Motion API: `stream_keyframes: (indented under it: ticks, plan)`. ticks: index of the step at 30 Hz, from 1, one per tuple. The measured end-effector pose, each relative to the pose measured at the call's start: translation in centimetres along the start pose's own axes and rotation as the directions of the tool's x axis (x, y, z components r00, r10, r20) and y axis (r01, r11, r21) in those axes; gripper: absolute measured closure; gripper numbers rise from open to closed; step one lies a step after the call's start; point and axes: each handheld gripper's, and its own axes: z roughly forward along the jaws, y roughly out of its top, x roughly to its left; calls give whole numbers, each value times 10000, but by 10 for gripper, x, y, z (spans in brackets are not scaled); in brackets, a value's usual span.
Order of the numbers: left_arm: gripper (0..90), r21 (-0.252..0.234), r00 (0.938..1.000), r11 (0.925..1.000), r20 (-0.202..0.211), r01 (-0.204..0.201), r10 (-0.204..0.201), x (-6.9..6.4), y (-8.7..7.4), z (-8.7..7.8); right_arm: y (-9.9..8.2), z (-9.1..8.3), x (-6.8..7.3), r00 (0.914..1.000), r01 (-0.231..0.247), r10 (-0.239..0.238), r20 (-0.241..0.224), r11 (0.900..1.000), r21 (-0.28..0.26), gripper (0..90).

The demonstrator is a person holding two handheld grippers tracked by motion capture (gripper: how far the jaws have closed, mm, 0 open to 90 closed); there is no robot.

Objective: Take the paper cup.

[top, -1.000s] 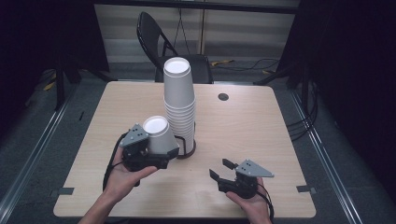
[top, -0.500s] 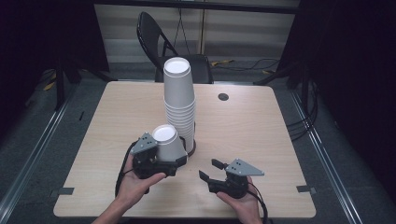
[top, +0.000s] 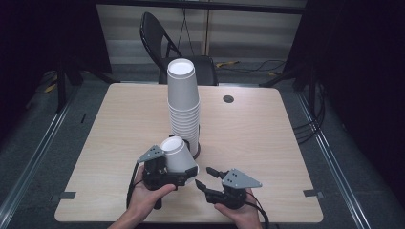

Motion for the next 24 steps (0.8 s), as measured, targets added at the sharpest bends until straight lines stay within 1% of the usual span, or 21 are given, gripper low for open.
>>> stream_keyframes:
  ticks: [1, 3, 6, 7, 9, 10, 11, 12, 13, 15, 16, 18, 20, 21, 22, 23, 24]
  plan:
    - [129, 0, 10000, 10000, 0, 0, 0, 0, 0, 0, 0, 0, 0, 10000, 0, 0, 0, 10000, 0, 450]
    - [129, -59, 9990, 9991, 173, 409, -408, 2, -1, 1, 1, 0, 3, 10000, 42, -43, -78, 9999, -120, 471]
    - [128, 89, 9967, 9974, 384, 719, -722, 6, -2, 3, 2, 0, 3, 9999, 82, -84, -119, 9998, -178, 485]
    - [129, 63, 9939, 9952, 504, 979, -981, 7, -3, 4, 2, -1, 3, 9999, 108, -109, -57, 9996, -242, 502]
    - [128, 186, 9833, 9866, 810, 1621, -1631, 11, -4, 5, 3, -2, 3, 9998, 210, -211, -35, 9992, -352, 542]
    - [129, 195, 9800, 9839, 881, 1776, -1786, 12, -5, 6, 3, -3, 3, 9993, 370, -373, -53, 9983, -456, 559]
    - [129, 217, 9784, 9829, 937, 1831, -1843, 14, -5, 6, 3, -3, 4, 9988, 487, -489, -22, 9972, -567, 567]
    - [129, 260, 9736, 9790, 1030, 2021, -2037, 15, -6, 7, 3, -4, 4, 9989, 458, -462, -45, 9969, -644, 582]
    - [129, 260, 9736, 9790, 1030, 2021, -2037, 15, -6, 7, 3, -4, 4, 9989, 458, -462, -45, 9969, -644, 582]
    - [129, 336, 9618, 9701, 1267, 2402, -2426, 17, -6, 7, 3, -4, 4, 9987, 502, -500, 44, 9962, -710, 592]
    - [129, 316, 9576, 9663, 1294, 2556, -2575, 17, -7, 7, 3, -4, 4, 9986, 530, -530, 27, 9959, -740, 596]
    - [129, 315, 9580, 9663, 1268, 2553, -2573, 18, -7, 7, 3, -3, 4, 9982, 589, -580, 132, 9954, -760, 596]
    - [129, 354, 9493, 9594, 1391, 2799, -2821, 19, -8, 7, 4, -3, 4, 9985, 543, -537, 100, 9949, -847, 589]
    - [129, 416, 9440, 9546, 1415, 2951, -2980, 18, -8, 6, 4, -2, 4, 9988, 463, -449, 172, 9947, -918, 582]
    - [129, 416, 9440, 9546, 1415, 2951, -2980, 18, -8, 6, 4, -2, 4, 9988, 463, -449, 172, 9947, -918, 582]
    - [129, 414, 9396, 9507, 1448, 3074, -3101, 17, -8, 6, 5, -2, 4, 9992, 388, -376, 150, 9949, -933, 578]
    - [129, 422, 9384, 9501, 1492, 3090, -3118, 17, -8, 6, 5, -1, 4, 9993, 367, -359, 106, 9947, -956, 576]
